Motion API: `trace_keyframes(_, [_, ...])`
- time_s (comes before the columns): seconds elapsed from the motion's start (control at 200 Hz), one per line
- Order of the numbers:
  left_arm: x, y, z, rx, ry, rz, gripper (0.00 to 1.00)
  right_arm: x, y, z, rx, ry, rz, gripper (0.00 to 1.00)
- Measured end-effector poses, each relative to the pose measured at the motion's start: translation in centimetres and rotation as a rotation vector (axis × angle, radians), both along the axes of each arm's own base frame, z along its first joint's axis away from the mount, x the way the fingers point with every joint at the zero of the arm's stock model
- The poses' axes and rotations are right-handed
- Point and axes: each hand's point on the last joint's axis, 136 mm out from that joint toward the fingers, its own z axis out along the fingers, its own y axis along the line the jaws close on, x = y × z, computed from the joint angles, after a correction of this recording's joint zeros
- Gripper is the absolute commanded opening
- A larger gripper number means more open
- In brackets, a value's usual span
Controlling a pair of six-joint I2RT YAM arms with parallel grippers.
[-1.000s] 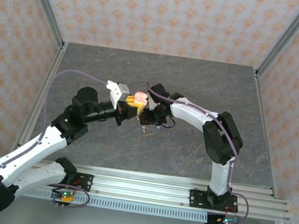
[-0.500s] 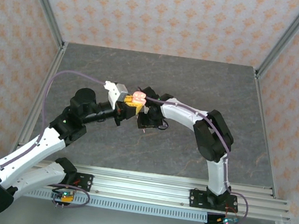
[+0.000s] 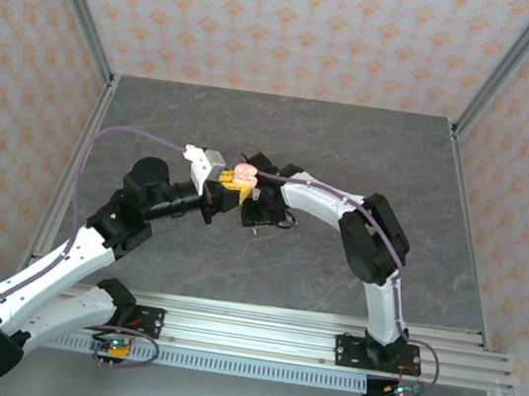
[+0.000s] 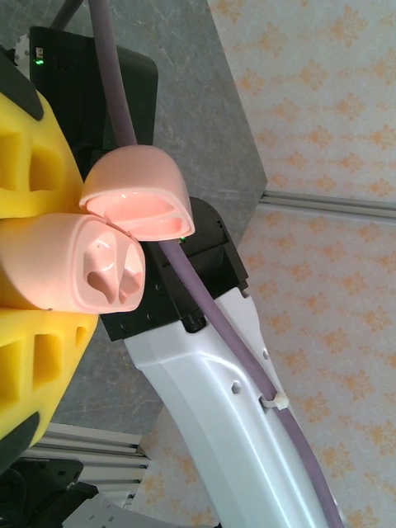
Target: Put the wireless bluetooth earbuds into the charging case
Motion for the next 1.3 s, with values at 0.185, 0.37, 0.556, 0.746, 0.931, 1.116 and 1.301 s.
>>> trace_keyframes(0.185, [0.0,0.0,-0.1,0.001,0.001,0.0,0.16,-0.1,0.4,-0.5,-0.016,0.0,0.01,0.39])
trace_keyframes(0.37, [0.0,0.0,-0.1,0.001,0.001,0.0,0.16,-0.1,0.2,-1.0,-0.049,-0.004,0.01,0.38])
trace_keyframes(0.556, [0.0,0.0,-0.1,0.001,0.001,0.0,0.16,0.1,0.0,-1.2,-0.063,-0.01,0.008,0.37])
trace_keyframes(0.746, [0.0,0.0,-0.1,0.001,0.001,0.0,0.16,0.1,0.0,-1.2,-0.081,-0.017,0.011,0.33])
trace_keyframes(0.931, [0.0,0.0,-0.1,0.001,0.001,0.0,0.16,0.2,-0.3,-1.3,-0.11,-0.03,0.01,0.26])
trace_keyframes(1.116, [0.0,0.0,-0.1,0.001,0.001,0.0,0.16,0.3,-0.5,-1.4,-0.125,-0.041,-0.01,0.23])
trace_keyframes(1.301, [0.0,0.0,-0.2,0.003,0.005,0.002,0.16,0.5,-0.6,-1.4,-0.1,-0.023,-0.056,0.22])
